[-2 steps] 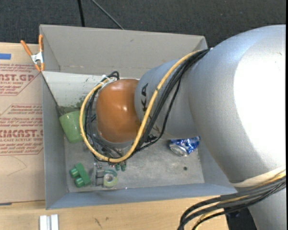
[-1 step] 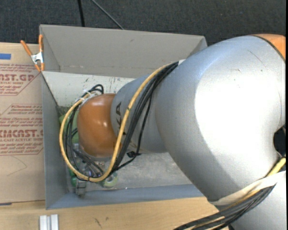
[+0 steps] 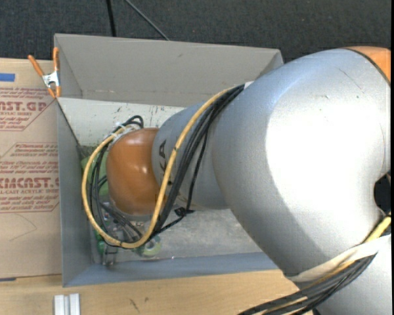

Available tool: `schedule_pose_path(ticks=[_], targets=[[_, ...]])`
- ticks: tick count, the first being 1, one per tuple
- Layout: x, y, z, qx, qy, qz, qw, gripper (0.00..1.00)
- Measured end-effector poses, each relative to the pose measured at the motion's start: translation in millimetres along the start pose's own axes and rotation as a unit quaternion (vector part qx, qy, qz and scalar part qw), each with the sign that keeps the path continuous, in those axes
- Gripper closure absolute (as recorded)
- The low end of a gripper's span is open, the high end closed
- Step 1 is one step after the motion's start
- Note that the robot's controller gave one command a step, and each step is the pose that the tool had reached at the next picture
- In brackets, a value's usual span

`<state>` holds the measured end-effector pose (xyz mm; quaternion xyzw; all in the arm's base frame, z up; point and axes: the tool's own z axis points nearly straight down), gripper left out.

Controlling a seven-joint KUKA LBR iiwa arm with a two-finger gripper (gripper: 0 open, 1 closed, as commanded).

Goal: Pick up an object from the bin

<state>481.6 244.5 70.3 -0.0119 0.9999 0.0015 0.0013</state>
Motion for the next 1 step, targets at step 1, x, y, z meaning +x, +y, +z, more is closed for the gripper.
schedule_pose_path(ticks=[1], targets=[[-17.7,-7.1,-110.2,-0.001,-0.0029,0.007,1.0000,1.00]])
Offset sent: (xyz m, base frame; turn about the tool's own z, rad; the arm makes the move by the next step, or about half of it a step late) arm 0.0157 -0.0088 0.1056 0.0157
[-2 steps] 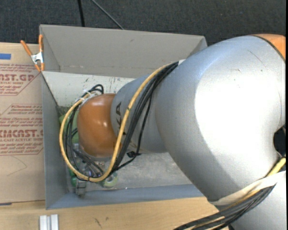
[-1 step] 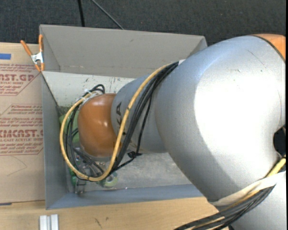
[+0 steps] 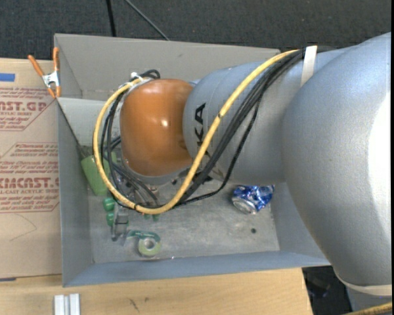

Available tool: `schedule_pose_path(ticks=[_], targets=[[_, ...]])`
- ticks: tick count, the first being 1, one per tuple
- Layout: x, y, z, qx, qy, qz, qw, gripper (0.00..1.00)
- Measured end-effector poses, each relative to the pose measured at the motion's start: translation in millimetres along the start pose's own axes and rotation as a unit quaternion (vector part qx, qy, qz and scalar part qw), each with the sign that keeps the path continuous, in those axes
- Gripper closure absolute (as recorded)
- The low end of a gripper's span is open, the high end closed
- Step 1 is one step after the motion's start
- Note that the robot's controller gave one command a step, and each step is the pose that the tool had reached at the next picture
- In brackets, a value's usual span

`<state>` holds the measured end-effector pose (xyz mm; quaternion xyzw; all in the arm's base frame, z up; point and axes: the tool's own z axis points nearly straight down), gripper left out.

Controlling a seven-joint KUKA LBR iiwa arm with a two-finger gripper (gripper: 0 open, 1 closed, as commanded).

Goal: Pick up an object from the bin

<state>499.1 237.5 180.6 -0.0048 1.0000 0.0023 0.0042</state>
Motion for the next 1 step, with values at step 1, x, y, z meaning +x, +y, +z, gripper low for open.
schedule_pose_path(ticks=[1], targets=[[-7.4,0.7,-54.7,0.001,0.0007,-0.010,0.9999,1.00]])
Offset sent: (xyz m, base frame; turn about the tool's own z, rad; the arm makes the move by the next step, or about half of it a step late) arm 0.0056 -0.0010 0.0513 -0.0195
